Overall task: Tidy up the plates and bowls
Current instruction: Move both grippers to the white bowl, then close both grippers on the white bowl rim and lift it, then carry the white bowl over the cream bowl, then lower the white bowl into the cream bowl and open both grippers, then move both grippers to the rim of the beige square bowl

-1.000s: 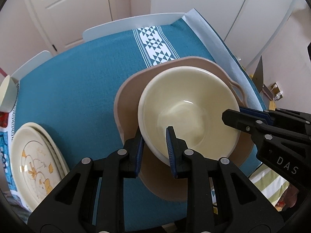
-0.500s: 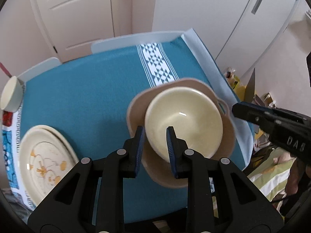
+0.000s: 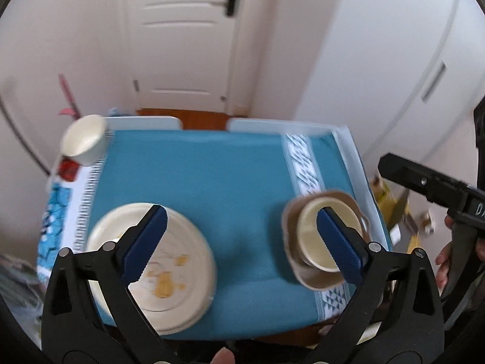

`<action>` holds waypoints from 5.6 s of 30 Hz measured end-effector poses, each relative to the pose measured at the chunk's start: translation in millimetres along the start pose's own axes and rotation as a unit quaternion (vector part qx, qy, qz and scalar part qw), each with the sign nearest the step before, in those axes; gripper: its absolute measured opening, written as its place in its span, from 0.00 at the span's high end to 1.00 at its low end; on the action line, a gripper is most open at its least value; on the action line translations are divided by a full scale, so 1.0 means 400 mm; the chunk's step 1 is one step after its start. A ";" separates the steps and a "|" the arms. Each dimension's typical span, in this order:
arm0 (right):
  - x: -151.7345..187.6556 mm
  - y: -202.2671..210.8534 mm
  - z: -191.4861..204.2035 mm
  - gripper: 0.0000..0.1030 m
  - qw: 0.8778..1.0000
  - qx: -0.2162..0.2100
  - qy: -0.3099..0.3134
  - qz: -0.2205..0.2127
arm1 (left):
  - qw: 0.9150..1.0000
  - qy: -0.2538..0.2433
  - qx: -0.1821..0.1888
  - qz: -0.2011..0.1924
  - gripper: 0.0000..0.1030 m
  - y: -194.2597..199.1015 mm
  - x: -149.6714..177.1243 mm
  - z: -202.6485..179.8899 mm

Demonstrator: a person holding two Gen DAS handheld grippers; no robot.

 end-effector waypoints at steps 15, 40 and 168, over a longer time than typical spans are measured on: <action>-0.276 -0.158 0.405 0.00 0.982 -0.035 0.187 0.001 | 0.978 0.199 -0.039 -0.053 0.03 0.129 -0.114 0.534; -0.364 -0.983 0.544 0.49 0.956 -0.062 0.130 0.256 | 0.952 0.289 0.052 0.081 0.64 -0.423 -0.205 0.928; 0.188 0.087 -0.237 0.13 0.993 0.085 -0.069 0.049 | 0.993 -0.085 -0.013 0.079 0.03 -0.124 0.093 -0.188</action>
Point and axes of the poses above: each gripper's, at about its wrist camera, not at the fingertips, and y roughly against the way its jaws point, z to its left, x to its underside, the point moved 6 cm from there along -y, roughly the way its jaws point, and after that the axes turned 13 degrees about z, right-handed, at the moved point
